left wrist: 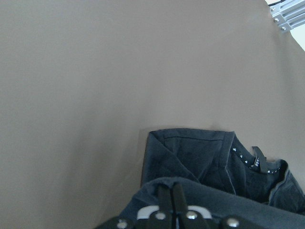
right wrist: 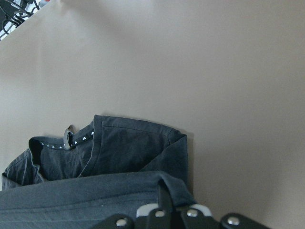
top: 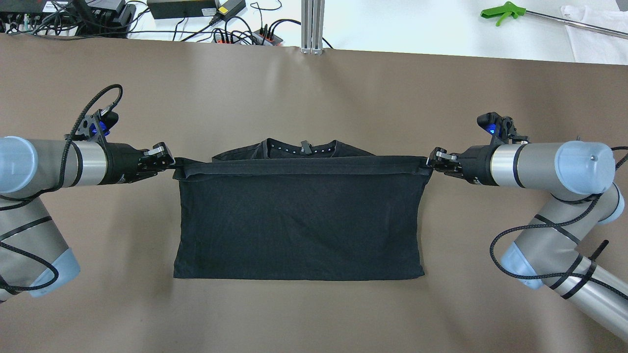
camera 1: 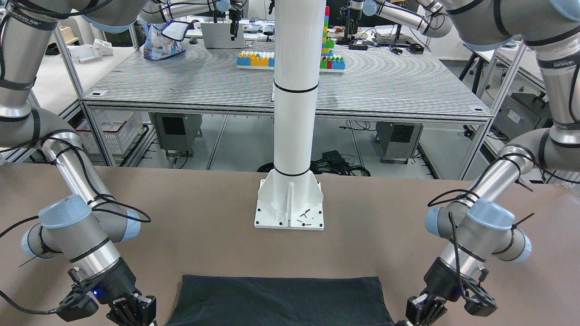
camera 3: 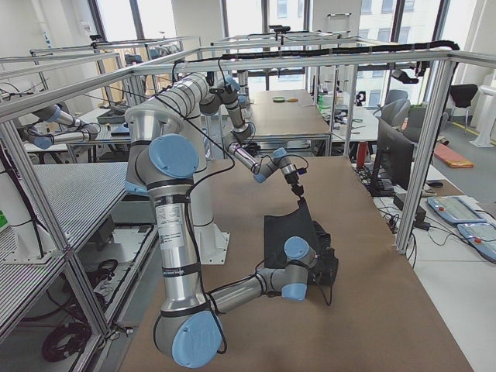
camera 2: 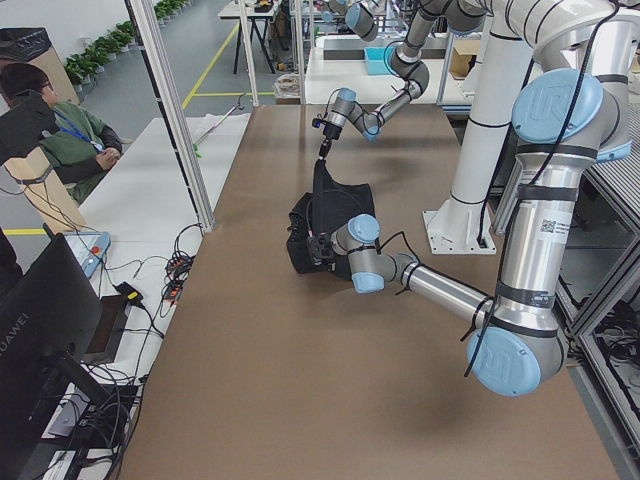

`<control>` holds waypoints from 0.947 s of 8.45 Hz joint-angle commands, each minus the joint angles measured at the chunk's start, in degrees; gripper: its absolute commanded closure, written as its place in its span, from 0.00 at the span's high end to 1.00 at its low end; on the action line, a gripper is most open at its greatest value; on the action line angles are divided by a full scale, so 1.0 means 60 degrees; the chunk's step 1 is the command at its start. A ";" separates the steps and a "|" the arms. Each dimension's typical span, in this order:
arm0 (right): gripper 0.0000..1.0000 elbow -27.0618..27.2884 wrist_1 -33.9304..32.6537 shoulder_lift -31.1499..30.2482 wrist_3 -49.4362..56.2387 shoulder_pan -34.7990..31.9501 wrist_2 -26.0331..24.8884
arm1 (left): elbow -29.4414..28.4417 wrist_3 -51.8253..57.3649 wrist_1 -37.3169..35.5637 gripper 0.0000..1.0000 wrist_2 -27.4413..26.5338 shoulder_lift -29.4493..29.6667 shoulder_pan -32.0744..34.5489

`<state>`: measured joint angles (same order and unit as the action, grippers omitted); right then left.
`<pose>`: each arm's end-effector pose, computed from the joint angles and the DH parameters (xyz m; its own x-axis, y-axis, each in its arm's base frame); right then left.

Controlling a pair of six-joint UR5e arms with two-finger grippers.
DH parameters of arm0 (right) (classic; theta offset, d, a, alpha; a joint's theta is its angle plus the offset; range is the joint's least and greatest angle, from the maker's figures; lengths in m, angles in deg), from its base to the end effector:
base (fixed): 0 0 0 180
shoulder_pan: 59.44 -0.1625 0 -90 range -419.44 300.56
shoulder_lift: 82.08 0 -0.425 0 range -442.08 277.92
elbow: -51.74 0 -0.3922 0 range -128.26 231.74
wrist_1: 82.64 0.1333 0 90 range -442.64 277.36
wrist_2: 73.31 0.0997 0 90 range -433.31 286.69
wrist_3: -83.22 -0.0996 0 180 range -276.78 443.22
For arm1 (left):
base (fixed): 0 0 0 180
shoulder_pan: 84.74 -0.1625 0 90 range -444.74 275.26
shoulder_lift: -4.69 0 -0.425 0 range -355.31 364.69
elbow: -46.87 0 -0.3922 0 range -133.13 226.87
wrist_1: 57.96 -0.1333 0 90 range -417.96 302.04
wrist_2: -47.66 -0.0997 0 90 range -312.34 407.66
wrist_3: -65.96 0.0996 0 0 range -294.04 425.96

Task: Fold clothes
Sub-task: 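Carry the hem farther toward the collar with both grippers, laying it flat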

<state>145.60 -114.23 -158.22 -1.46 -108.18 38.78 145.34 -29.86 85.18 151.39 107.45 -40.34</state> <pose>-0.3163 -0.5059 0.3811 0.1997 0.0973 0.9750 -0.4391 0.8984 0.0003 0.3373 -0.4838 0.3650 0.1391 -0.2741 -0.9516 0.5332 0.8305 -0.1613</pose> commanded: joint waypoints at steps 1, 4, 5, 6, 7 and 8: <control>0.00 -0.0012 -0.0052 0.0295 -0.0095 0.0008 -0.0006 | -0.0050 -0.0040 -0.0023 0.00 -0.0048 0.0288 -0.0001; 0.00 0.0075 -0.0184 0.0604 -0.0125 0.0008 -0.0006 | 0.0125 -0.0274 -0.0110 0.00 0.0054 0.0757 -0.0015; 0.00 0.0075 -0.0184 0.0633 -0.0125 0.0008 0.0009 | 0.0184 -0.0289 -0.0358 0.00 0.0055 0.0904 -0.0016; 0.00 0.0061 -0.0184 0.0619 -0.0096 0.0008 0.0009 | 0.0155 -0.0289 -0.0462 0.00 0.0069 0.0920 -0.0030; 0.23 0.0061 -0.0169 0.0575 -0.0096 0.0008 -0.0006 | 0.0111 -0.0289 -0.0463 0.00 0.0026 0.0920 -0.0016; 0.93 0.0032 -0.0184 0.0561 -0.0038 0.0008 -0.0006 | 0.0067 -0.0275 -0.0463 0.50 -0.0076 0.0905 -0.0016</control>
<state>145.97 -115.30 -154.66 -2.05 -108.13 38.79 146.12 -31.56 82.68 151.63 112.83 -40.46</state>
